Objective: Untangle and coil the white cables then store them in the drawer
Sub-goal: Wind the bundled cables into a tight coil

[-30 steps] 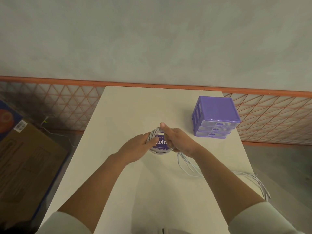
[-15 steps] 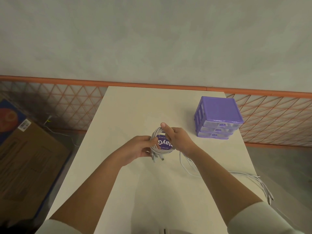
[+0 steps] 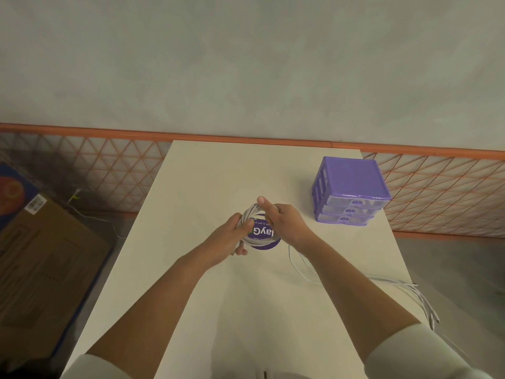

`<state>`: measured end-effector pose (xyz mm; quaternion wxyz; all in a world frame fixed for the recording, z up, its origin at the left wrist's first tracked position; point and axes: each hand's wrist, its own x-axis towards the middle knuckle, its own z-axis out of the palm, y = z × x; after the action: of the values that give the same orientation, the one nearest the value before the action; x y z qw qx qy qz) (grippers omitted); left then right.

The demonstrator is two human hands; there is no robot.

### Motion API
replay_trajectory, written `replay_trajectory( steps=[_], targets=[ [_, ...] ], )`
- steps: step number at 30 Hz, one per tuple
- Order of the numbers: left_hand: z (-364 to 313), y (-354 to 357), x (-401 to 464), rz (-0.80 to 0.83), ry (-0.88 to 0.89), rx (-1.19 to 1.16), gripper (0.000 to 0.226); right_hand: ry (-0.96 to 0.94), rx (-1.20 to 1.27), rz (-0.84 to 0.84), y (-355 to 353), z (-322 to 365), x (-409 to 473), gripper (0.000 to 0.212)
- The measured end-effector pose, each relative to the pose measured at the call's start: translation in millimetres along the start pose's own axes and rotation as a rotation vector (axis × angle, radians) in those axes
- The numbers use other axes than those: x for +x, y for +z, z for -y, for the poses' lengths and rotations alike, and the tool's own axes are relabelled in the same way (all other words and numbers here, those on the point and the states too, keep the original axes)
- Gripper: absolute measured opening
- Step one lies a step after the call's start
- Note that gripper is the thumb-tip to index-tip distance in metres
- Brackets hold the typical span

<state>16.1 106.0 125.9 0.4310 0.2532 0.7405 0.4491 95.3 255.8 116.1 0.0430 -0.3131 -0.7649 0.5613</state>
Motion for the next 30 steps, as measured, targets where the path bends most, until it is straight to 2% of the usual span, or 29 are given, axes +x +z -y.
replay_trajectory(
  steps=[3, 5, 8, 10, 14, 16, 20, 24, 27, 30],
  targets=[
    [-1, -6, -2, 0.047, 0.019, -0.11, 0.026, -0.009, 0.018, -0.028, -1, 2, -1, 0.058],
    [-2, -9, -4, 0.098, 0.034, -0.282, 0.023, -0.02, 0.023, -0.051, -1, 5, -1, 0.059],
    [-8, 0, -5, 0.024, -0.014, -0.554, 0.024, -0.023, 0.019, -0.111, 1, 12, 1, 0.057],
    [-14, 10, -2, -0.149, -0.053, -0.494, 0.041, -0.059, -0.015, -0.138, 6, 17, 2, 0.055],
    [-16, 21, 5, -0.578, -0.029, -0.1, 0.06, -0.089, -0.016, -0.104, 16, 21, 0, 0.055],
    [-14, 19, 8, -0.645, -0.008, -0.065, 0.06, -0.084, 0.005, -0.08, 19, 17, -4, 0.054],
    [-12, 10, 15, -0.714, -0.054, -0.205, 0.058, -0.087, 0.129, -0.095, 22, -14, -15, 0.042],
    [-6, -1, 20, -0.762, -0.096, -0.297, 0.057, -0.143, -0.217, -0.096, 23, -52, -26, 0.039],
    [-5, -4, 22, -0.767, -0.096, -0.377, 0.053, -0.085, -0.499, -0.052, 25, -62, -29, 0.029],
    [-8, -5, 20, -0.775, -0.102, -0.471, 0.05, 0.002, -0.546, -0.036, 25, -63, -28, 0.027]
  ],
)
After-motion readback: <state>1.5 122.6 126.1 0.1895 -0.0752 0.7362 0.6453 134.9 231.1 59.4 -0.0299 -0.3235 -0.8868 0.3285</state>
